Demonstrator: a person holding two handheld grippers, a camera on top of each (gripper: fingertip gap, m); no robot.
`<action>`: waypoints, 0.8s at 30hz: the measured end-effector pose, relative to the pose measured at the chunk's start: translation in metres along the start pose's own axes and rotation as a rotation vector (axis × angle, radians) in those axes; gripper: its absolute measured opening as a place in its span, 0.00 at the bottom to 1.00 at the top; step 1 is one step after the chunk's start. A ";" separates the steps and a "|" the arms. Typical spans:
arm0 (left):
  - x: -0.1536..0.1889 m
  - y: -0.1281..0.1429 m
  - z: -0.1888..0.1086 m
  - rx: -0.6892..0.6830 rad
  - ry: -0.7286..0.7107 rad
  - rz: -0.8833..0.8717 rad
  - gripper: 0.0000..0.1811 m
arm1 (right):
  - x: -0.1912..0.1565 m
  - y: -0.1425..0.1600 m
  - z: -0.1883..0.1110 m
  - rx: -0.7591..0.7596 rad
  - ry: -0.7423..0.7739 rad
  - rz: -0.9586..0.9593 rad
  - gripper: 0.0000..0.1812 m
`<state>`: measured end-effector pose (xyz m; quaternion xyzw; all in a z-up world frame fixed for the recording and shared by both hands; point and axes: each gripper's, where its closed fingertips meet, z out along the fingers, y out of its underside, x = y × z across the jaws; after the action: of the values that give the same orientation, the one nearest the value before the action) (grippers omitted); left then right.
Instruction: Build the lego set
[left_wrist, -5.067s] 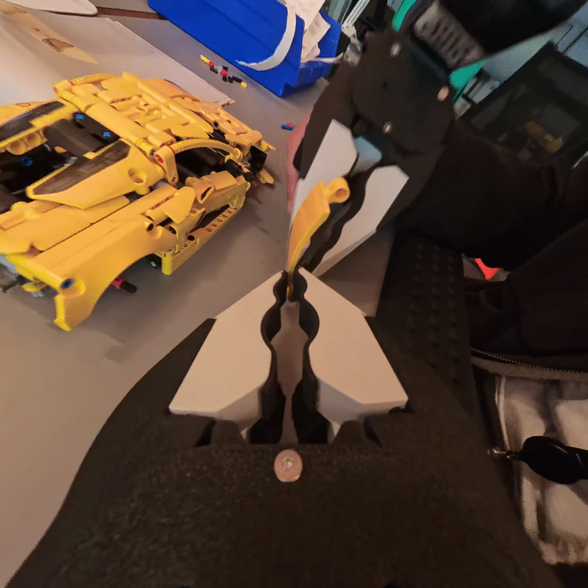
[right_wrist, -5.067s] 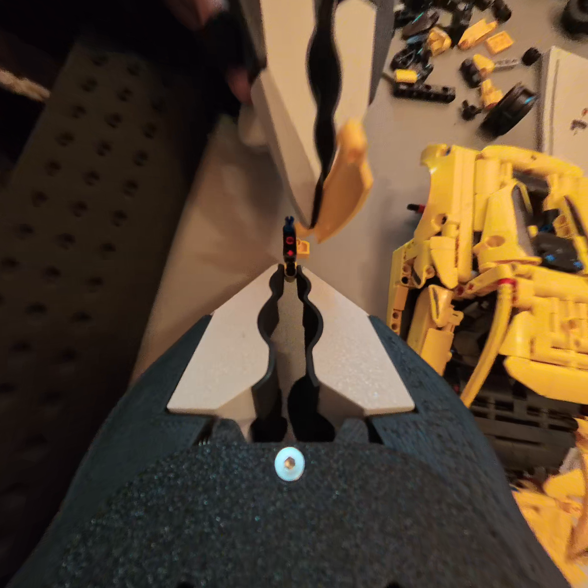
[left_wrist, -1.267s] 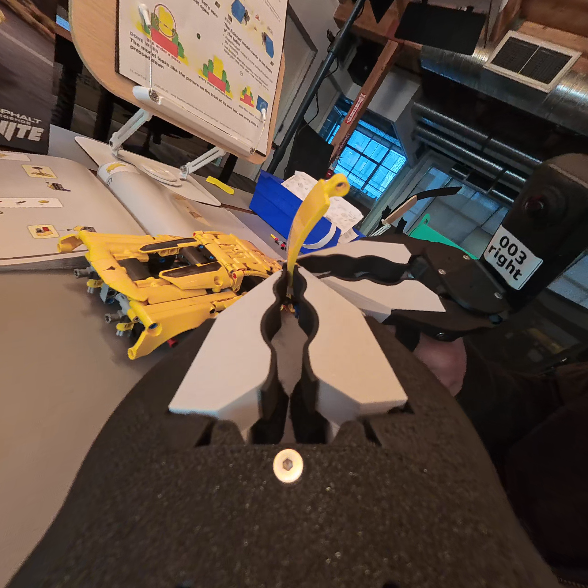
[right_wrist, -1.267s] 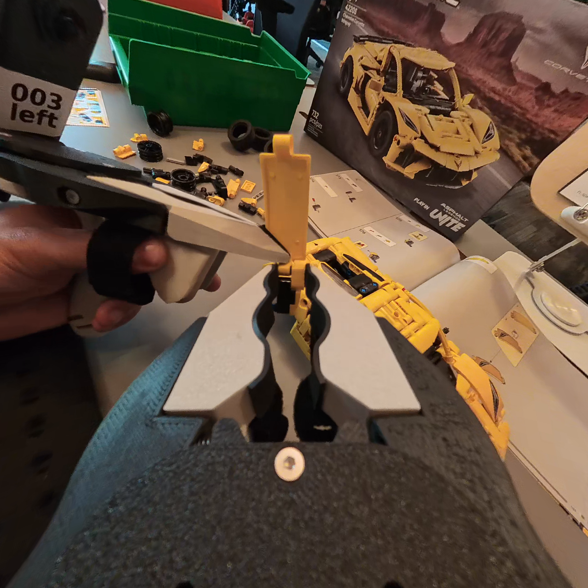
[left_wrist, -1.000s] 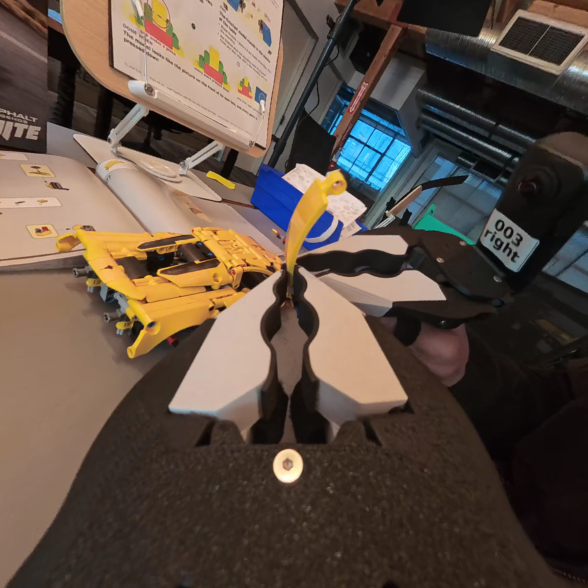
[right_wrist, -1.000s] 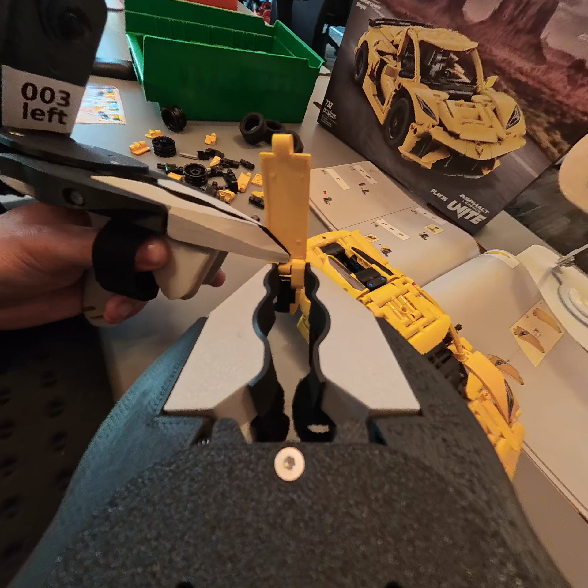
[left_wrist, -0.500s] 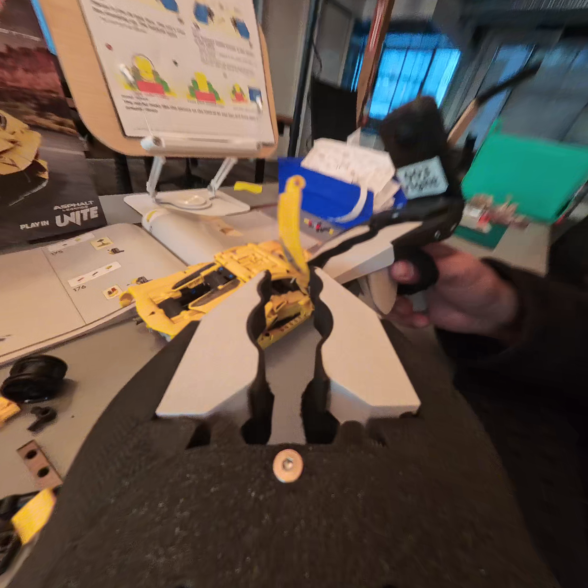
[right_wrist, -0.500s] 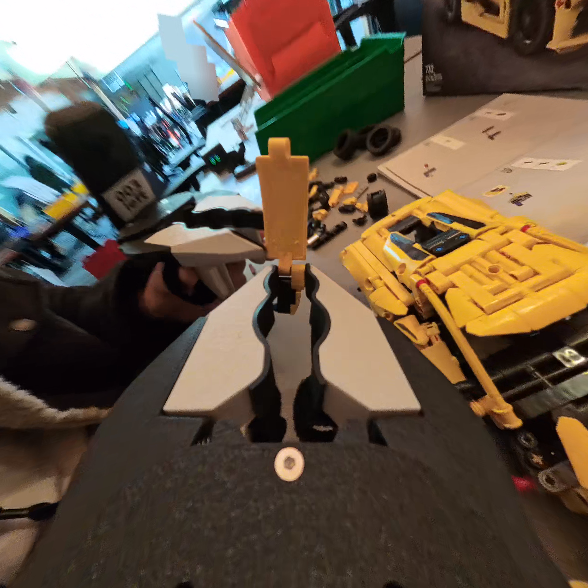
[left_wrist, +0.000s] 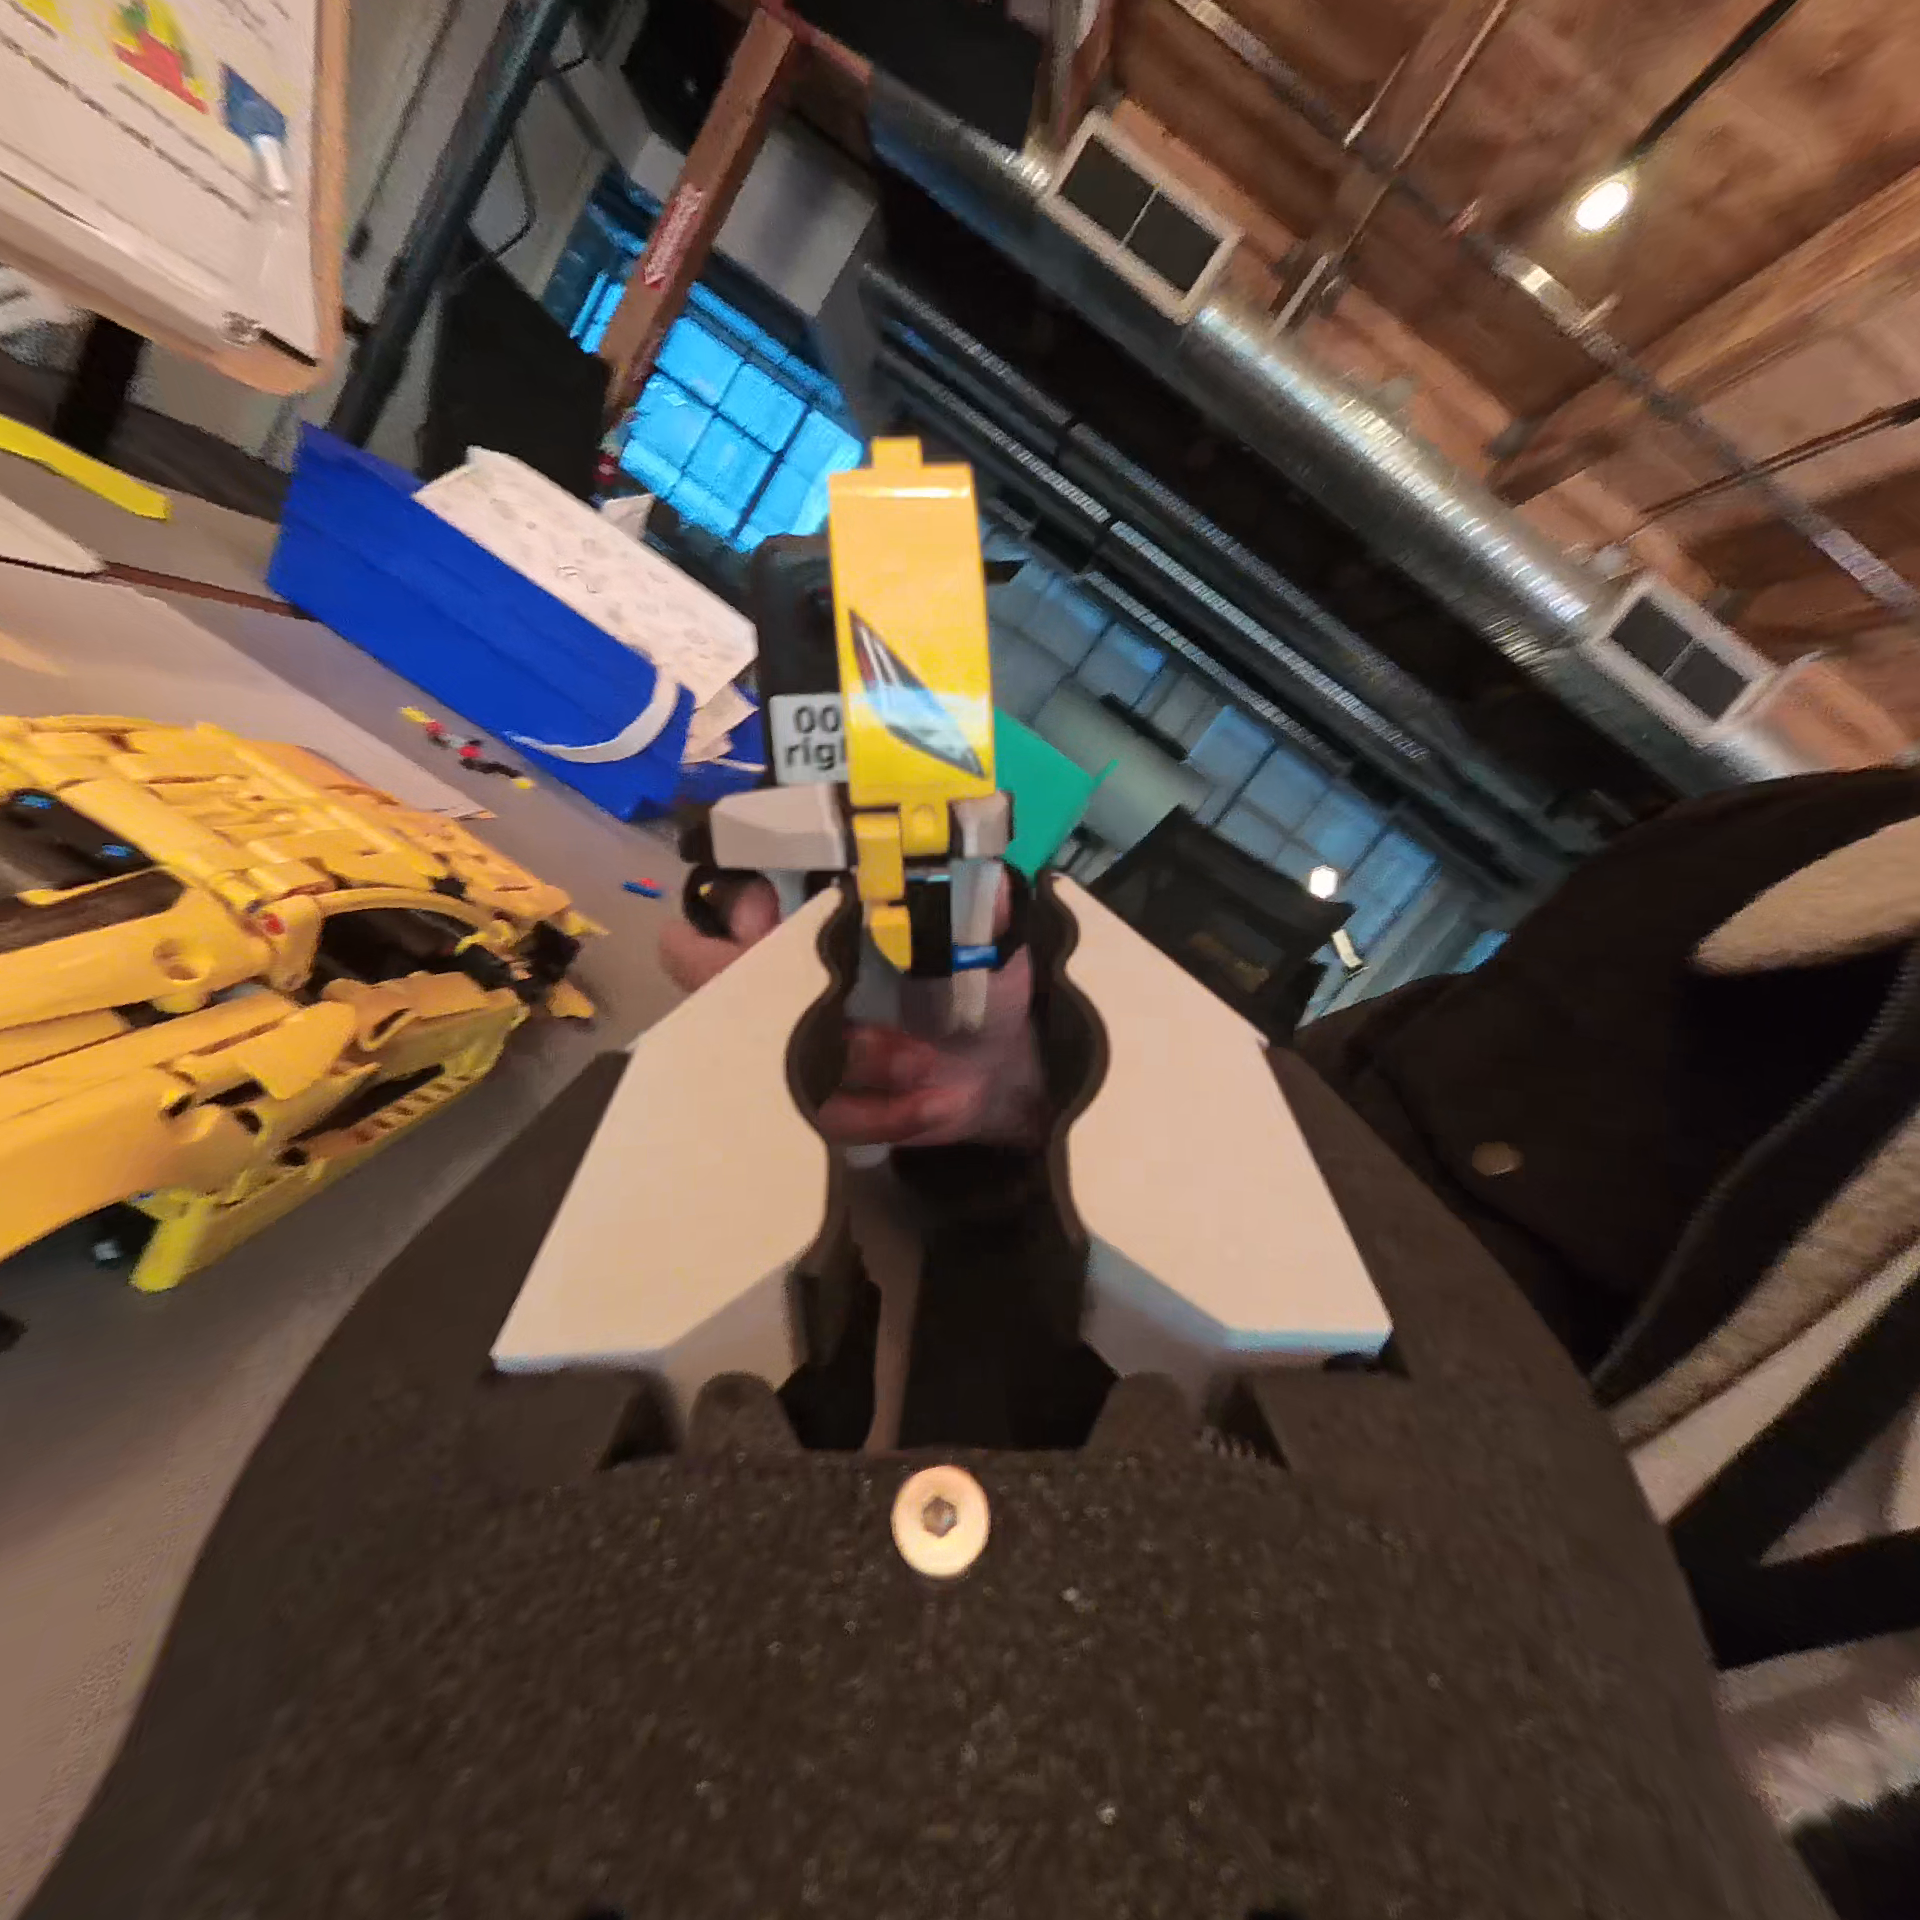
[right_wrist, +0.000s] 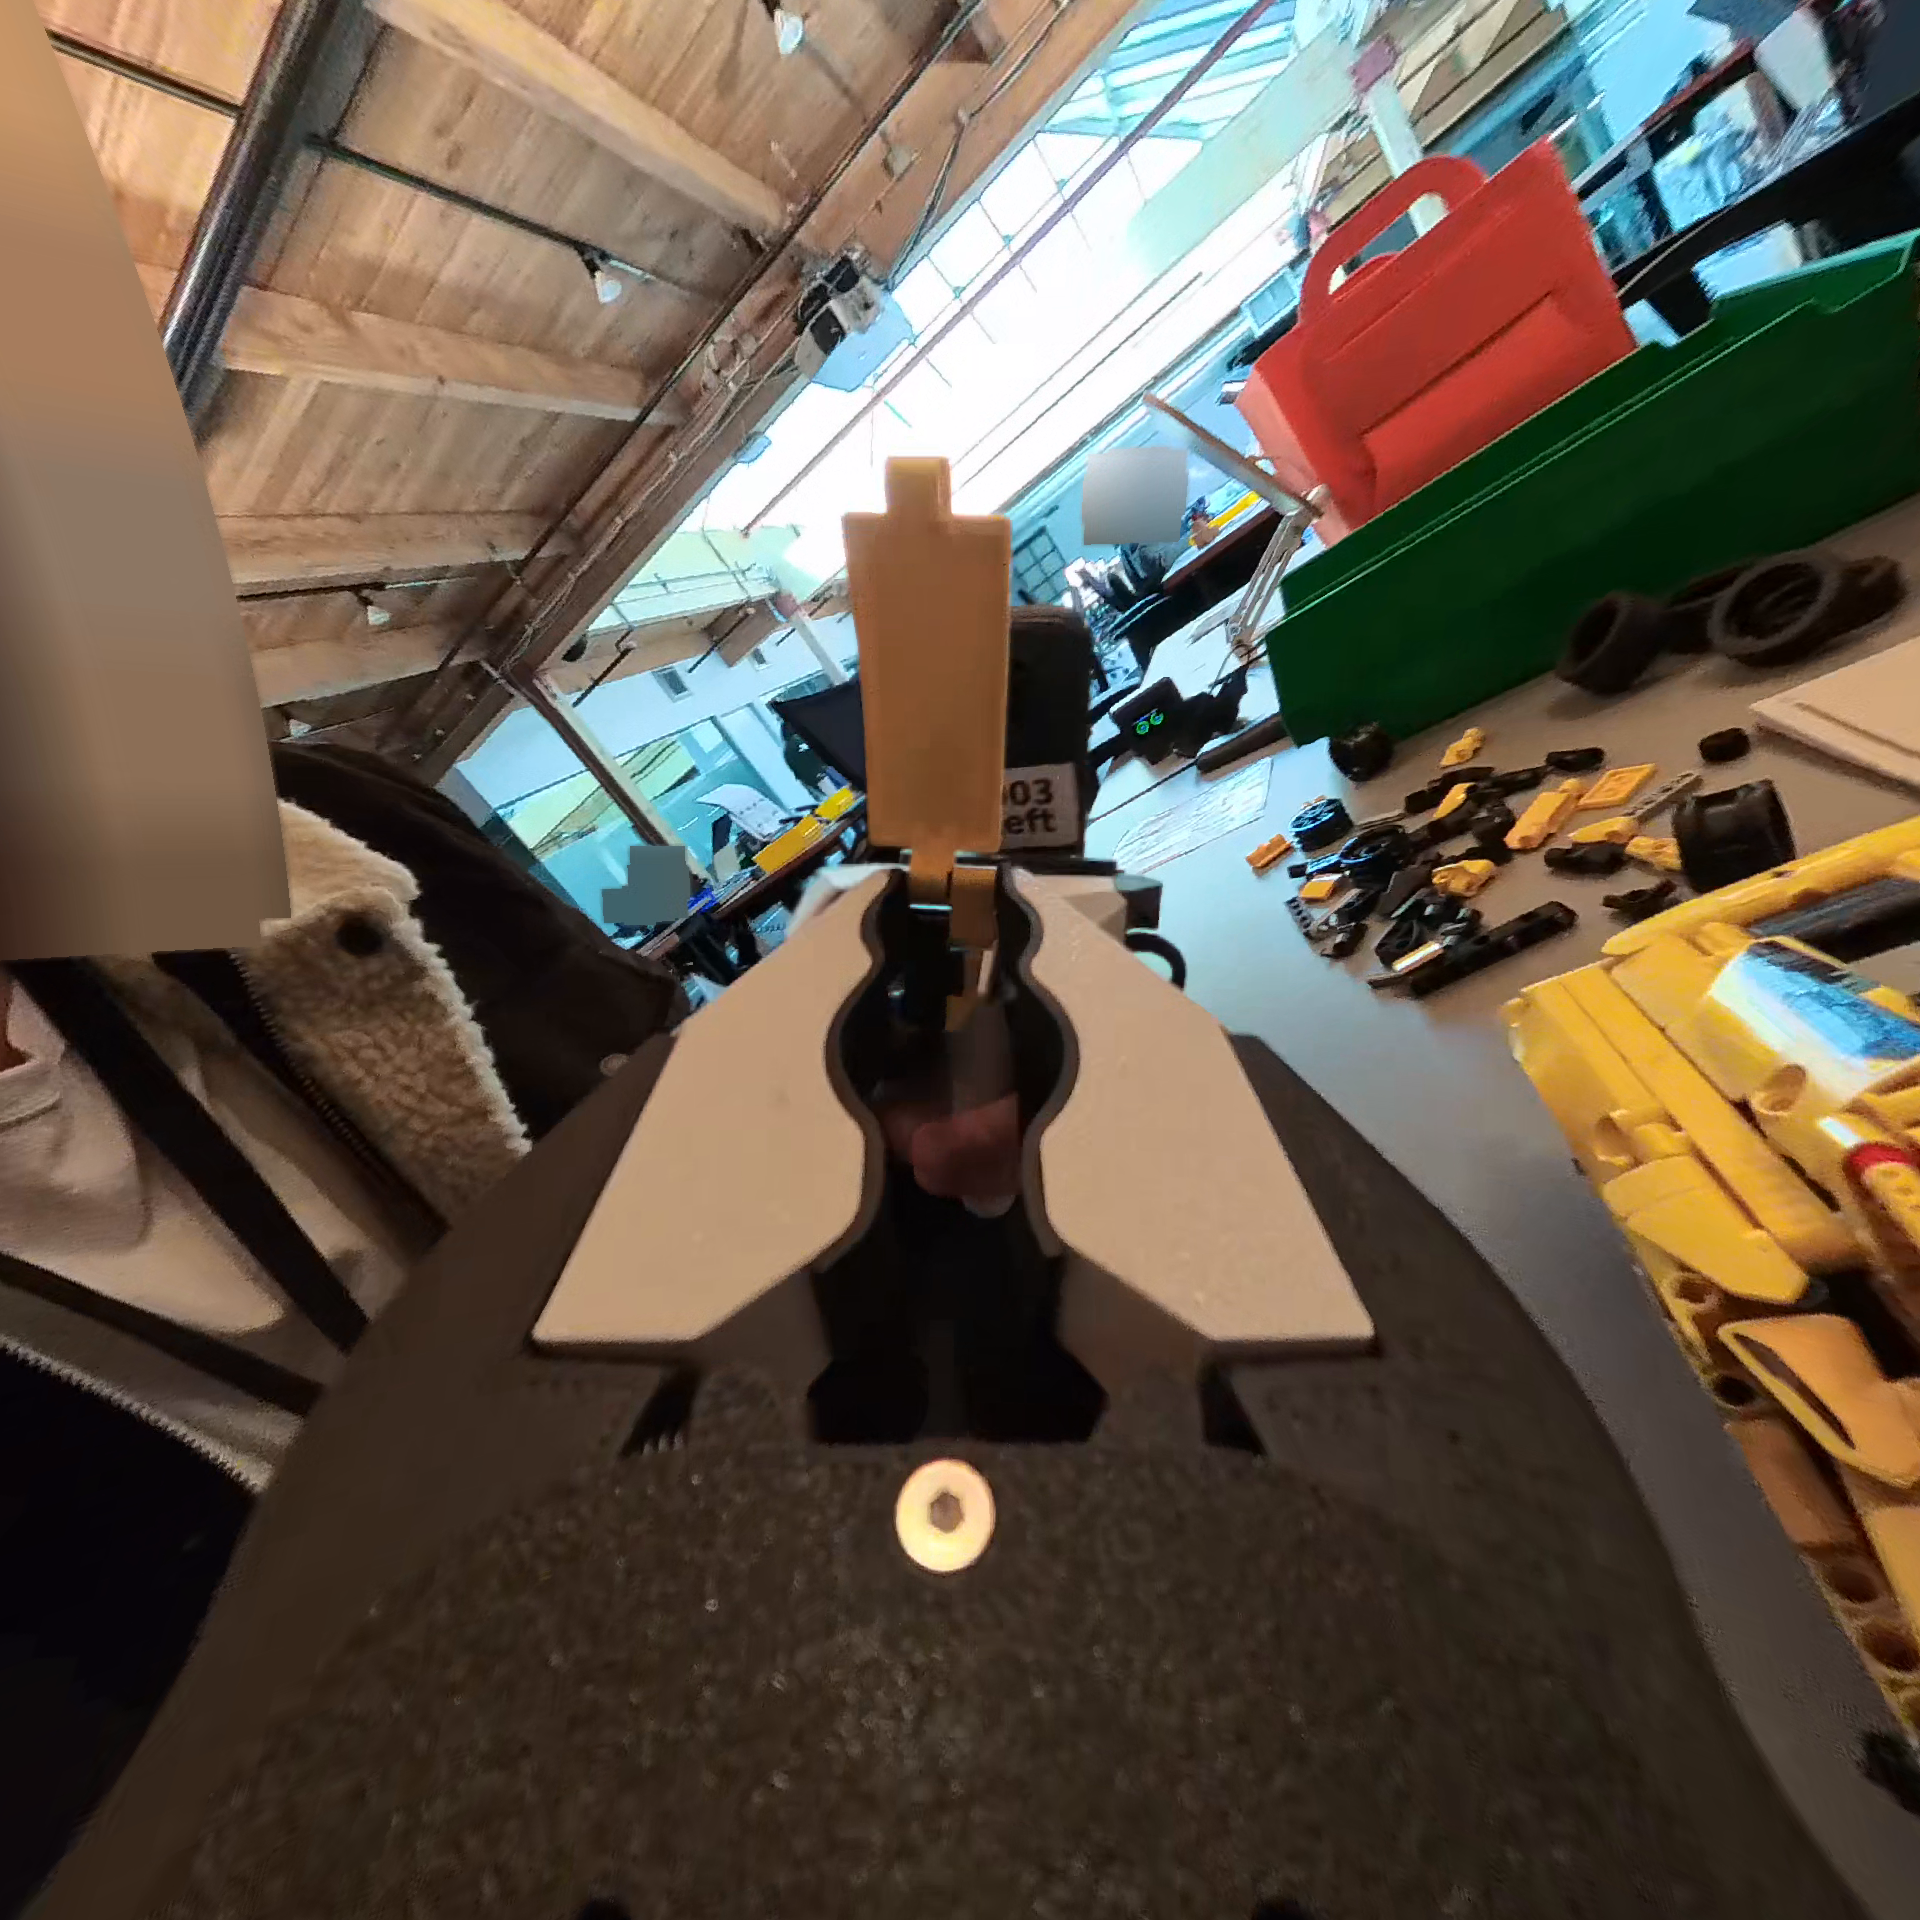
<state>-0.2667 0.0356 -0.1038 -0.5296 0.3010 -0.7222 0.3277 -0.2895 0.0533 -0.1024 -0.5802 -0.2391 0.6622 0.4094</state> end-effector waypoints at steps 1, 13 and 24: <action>0.001 -0.002 -0.001 0.013 0.017 -0.026 0.18 | 0.000 0.001 0.000 -0.003 -0.006 0.000 0.08; -0.046 -0.002 -0.025 -0.133 -0.453 0.391 0.09 | 0.013 -0.020 -0.024 0.045 0.152 -0.057 0.19; -0.042 0.001 -0.018 -0.258 -0.589 0.883 0.09 | 0.018 -0.030 -0.038 0.161 0.012 0.348 0.00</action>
<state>-0.2745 0.0704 -0.1332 -0.5685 0.4766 -0.2941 0.6027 -0.2448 0.0790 -0.0971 -0.5822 -0.0789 0.7364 0.3355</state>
